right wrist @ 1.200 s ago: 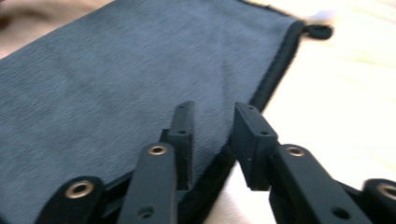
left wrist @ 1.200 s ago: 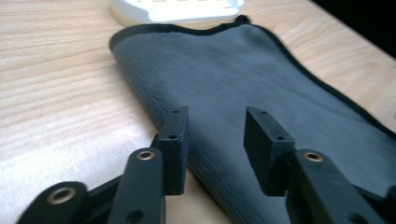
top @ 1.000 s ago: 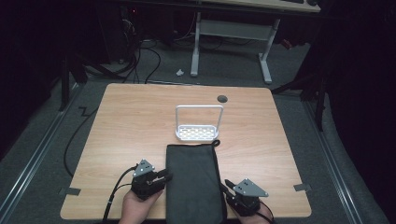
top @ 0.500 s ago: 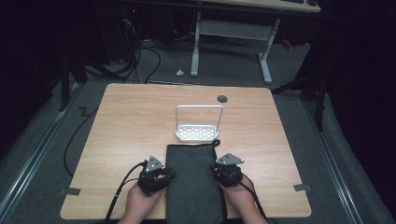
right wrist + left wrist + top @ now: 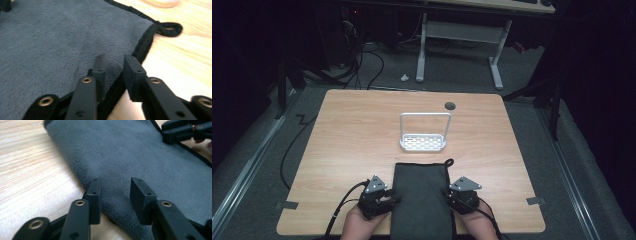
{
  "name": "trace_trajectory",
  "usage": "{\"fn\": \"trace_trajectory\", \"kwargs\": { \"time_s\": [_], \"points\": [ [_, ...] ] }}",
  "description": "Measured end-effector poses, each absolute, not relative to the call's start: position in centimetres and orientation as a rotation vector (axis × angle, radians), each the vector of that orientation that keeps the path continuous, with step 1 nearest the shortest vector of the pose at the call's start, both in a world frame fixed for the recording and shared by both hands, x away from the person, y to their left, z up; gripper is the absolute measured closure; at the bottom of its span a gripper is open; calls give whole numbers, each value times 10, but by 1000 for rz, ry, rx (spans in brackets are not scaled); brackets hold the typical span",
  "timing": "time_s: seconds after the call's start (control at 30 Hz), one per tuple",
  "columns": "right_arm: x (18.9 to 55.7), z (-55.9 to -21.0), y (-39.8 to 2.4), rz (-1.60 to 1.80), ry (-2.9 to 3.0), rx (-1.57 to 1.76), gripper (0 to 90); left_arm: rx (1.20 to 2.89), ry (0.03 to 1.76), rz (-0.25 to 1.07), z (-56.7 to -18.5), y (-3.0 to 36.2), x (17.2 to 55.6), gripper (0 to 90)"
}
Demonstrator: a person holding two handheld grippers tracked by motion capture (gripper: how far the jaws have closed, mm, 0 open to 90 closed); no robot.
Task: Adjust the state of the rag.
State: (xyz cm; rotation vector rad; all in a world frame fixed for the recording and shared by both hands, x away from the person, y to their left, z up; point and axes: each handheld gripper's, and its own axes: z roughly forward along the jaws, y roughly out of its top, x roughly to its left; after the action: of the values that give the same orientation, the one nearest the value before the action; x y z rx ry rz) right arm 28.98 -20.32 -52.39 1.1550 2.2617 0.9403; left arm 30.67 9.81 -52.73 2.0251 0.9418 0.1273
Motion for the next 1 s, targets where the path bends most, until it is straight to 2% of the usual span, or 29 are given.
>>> {"fn": "trace_trajectory", "kwargs": {
  "time_s": [0.17,0.33,0.5,0.6,0.77,0.87,0.93,1.0],
  "points": [
    [287,-520,-216,1022,2182,1214,592,1896,1037,158,-525,109,337,514],
    [302,-522,-224,1039,2133,1300,551,1883,1131,137,-529,98,370,424],
    [330,-524,-213,1015,2135,1317,497,1877,1160,91,-534,87,380,409],
    [345,-529,-207,970,2150,1372,444,1879,1160,88,-534,85,380,467],
    [353,-531,-203,985,2154,1387,427,1897,1132,85,-535,83,377,565],
    [353,-531,-203,998,2149,1409,489,1907,1105,122,-537,82,374,601],
    [351,-530,-202,997,2156,1413,541,1920,1098,141,-537,80,372,658],
    [350,-530,-201,995,2146,1421,552,1918,1101,145,-537,80,372,680]
  ]
}}
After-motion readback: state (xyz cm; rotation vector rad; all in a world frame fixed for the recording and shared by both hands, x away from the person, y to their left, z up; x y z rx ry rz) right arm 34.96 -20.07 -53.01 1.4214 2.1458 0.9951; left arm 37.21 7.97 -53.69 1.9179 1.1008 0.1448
